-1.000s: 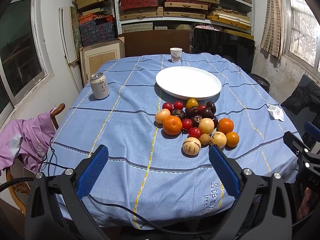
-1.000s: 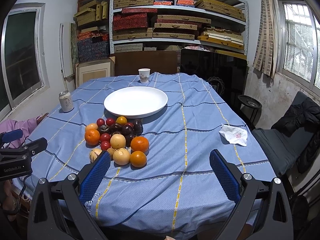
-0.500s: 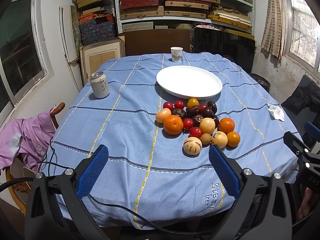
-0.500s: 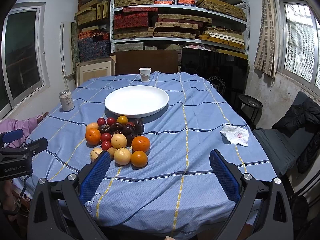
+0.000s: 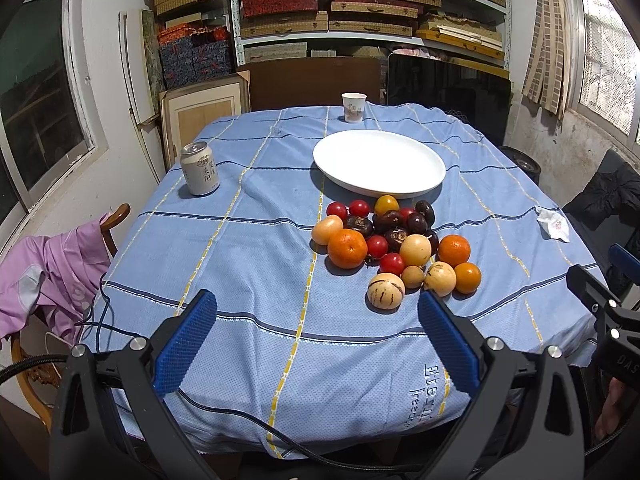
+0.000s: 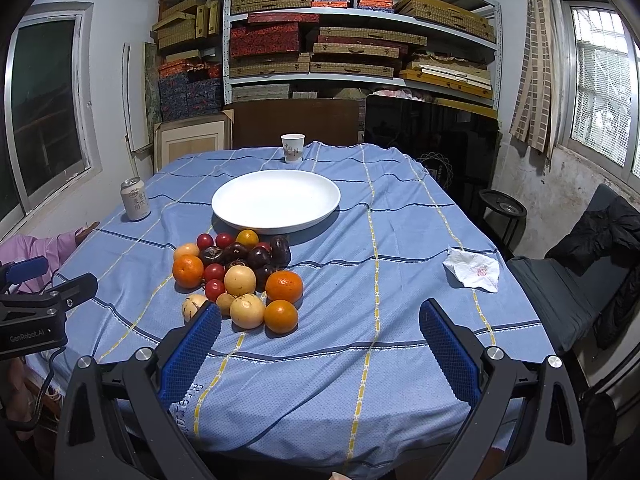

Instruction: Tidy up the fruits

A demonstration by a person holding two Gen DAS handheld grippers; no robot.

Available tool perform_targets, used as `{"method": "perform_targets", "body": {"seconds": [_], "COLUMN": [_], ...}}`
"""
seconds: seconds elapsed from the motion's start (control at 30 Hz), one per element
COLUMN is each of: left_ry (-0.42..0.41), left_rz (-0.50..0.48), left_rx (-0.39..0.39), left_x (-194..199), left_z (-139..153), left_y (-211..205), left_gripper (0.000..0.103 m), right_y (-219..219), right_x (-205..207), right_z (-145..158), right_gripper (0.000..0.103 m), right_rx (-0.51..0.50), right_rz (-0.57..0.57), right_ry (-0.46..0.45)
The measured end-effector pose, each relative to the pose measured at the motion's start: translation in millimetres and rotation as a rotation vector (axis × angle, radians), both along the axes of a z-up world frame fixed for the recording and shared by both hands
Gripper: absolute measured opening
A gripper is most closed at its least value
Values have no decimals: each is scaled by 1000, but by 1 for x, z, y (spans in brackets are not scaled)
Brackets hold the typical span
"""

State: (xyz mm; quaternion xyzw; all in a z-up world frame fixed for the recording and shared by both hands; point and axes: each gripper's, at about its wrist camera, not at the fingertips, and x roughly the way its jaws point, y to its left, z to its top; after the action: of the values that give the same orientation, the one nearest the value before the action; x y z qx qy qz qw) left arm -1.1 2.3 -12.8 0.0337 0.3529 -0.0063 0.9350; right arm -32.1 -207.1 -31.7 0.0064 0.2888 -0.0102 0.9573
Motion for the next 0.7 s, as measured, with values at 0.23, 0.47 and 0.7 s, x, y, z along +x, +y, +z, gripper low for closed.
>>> {"method": "perform_targets", "body": {"seconds": [0.23,0.47,0.7], "left_ry": [0,11,114], "left_rz": [1,3,-31], "left_rx": [-1,2,28], "left_x": [0,4,37], "left_z": [0,-6,-59], "left_y": [0,1,4], "left_gripper": [99,99,99], "right_y": [0,0,-1], "right_x": [0,2,22], "right_z": [0,-2,-38], "right_gripper": [99,99,99], "right_rx": [0,-1,-1], "right_rz": [2,1,45], "right_ry": [-1,5,114]}}
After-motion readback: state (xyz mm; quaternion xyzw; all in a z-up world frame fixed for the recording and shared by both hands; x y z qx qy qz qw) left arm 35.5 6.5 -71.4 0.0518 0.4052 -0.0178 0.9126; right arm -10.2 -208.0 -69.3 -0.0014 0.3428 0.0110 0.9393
